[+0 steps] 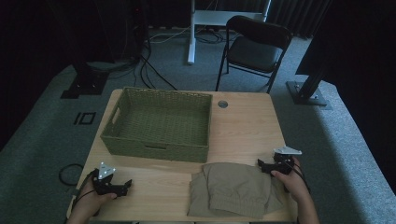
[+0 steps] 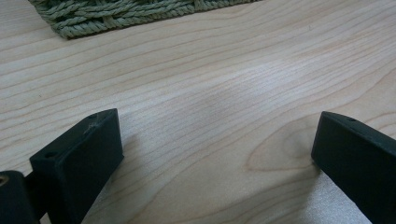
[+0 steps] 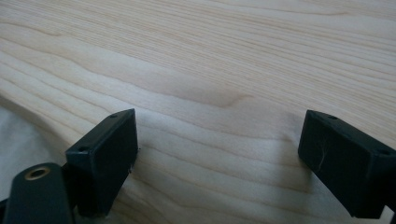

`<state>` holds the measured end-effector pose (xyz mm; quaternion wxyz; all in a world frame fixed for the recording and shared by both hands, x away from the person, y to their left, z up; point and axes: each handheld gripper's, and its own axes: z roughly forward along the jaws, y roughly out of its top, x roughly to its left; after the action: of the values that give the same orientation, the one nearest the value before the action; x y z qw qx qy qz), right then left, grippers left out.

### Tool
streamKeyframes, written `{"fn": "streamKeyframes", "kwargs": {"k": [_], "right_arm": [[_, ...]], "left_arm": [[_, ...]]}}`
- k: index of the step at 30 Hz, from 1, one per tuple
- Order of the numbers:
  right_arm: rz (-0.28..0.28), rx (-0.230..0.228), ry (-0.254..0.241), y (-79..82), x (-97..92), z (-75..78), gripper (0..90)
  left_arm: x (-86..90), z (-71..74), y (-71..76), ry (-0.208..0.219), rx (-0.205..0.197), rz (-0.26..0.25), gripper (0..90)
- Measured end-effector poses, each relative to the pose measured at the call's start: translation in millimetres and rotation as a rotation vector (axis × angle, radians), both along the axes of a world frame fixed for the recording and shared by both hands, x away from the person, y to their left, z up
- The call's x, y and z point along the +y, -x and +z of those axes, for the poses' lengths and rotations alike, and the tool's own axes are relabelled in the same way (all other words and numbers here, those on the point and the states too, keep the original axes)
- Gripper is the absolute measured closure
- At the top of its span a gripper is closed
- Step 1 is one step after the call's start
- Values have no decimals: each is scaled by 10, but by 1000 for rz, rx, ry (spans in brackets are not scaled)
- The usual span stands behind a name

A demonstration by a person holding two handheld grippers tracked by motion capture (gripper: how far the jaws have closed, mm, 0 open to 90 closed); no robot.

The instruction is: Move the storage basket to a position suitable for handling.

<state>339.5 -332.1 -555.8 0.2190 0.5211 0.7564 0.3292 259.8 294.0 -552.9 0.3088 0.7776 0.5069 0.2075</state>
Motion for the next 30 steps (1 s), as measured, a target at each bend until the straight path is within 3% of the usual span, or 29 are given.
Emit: {"fn": "streamKeyframes", "kwargs": {"k": [3, 5, 8, 10, 19, 30], "right_arm": [[-1, 15, -28, -22, -13, 28, 130], [-14, 2, -34, -36, -17, 74, 130], [-10, -11, -38, -44, -7, 130, 130], [-1, -23, -45, -54, 19, 189, 130], [-3, -70, -74, -123, 139, 445, 130], [63, -109, -83, -192, 418, 728, 130]], "left_arm": [[29, 8, 7, 38, 5, -14, 28], [53, 21, 1, 41, 8, -16, 33], [75, 38, -15, 44, 5, -11, 145], [93, 57, -35, 54, 4, -1, 149], [172, 274, -105, 52, -57, 12, 149], [262, 629, -167, 70, -139, 23, 149]]}}
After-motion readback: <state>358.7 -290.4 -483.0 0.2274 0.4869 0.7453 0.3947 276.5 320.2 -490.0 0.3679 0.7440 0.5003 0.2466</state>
